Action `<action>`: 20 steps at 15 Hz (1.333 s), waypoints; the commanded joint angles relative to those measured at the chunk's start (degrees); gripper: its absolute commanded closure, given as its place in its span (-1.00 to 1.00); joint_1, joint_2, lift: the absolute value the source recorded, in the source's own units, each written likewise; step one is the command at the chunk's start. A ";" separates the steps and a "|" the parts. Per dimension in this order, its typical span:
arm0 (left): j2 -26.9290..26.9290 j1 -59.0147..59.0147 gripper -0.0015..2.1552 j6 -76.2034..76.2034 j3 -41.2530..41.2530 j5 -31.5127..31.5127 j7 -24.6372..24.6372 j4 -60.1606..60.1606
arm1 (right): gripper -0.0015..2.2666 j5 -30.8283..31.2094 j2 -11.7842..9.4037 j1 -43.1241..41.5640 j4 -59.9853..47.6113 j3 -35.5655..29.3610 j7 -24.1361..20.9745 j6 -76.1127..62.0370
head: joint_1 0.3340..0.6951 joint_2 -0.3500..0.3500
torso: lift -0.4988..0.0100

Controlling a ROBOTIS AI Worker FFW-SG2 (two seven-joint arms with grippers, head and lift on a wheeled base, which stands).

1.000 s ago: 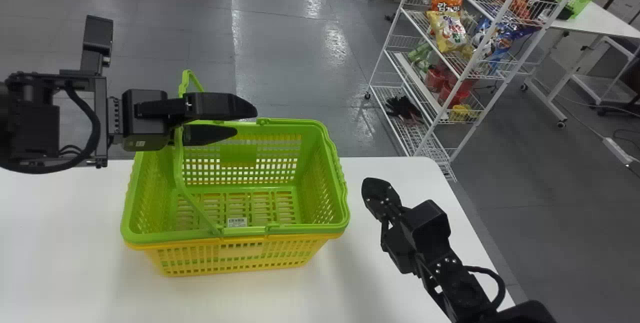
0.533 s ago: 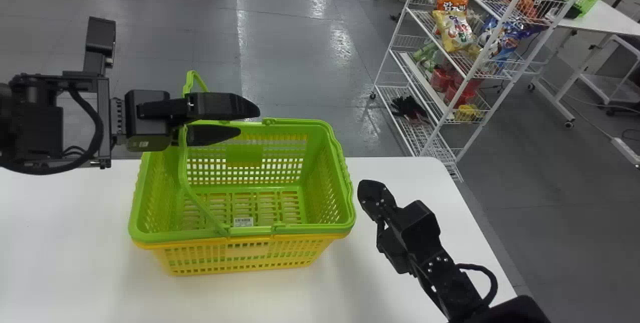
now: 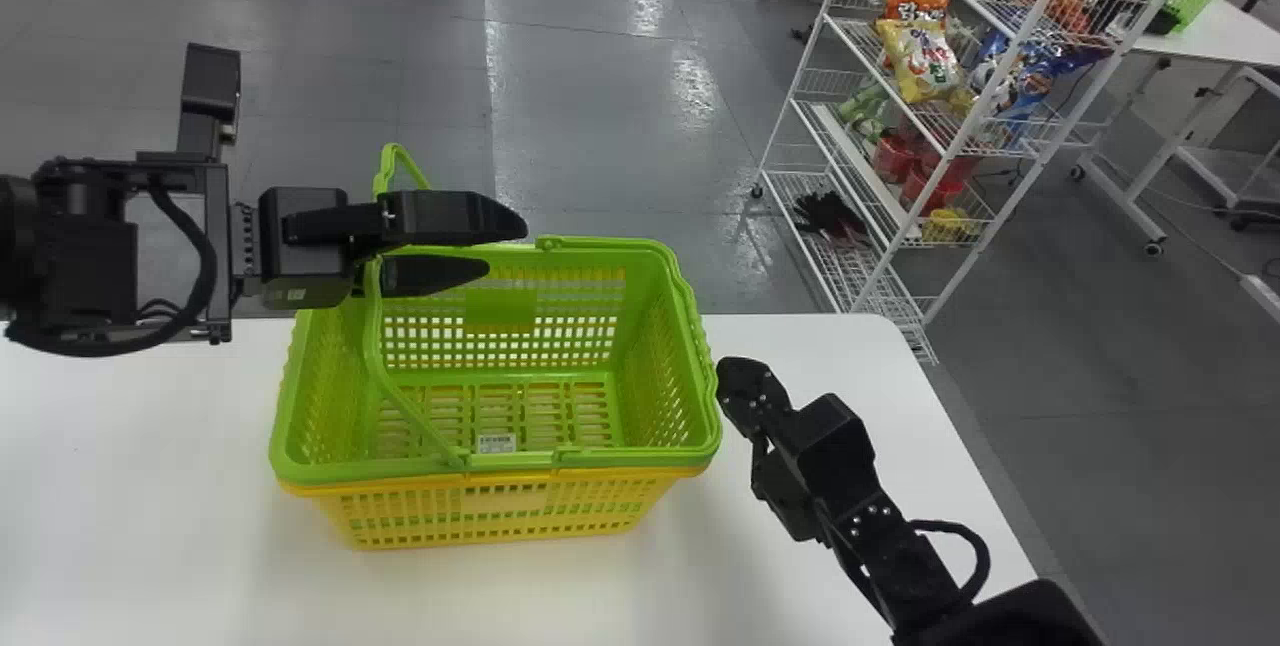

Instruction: Grasp handle with right gripper to insert into left gripper then lift and swing left to center

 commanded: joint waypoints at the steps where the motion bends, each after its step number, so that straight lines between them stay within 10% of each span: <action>1: -0.09 0.02 -0.88 0.00 0.00 0.12 0.00 -0.09 | 0.99 -0.42 0.00 -0.42 0.22 0.22 0.01 0.09 | 1.00 -0.71 | 0.60; 20: -0.17 -0.51 -0.88 -0.17 -0.18 0.21 0.09 0.08 | 0.99 -4.55 2.99 -1.03 -8.74 6.29 -0.61 5.71 | 1.00 -0.53 | 0.60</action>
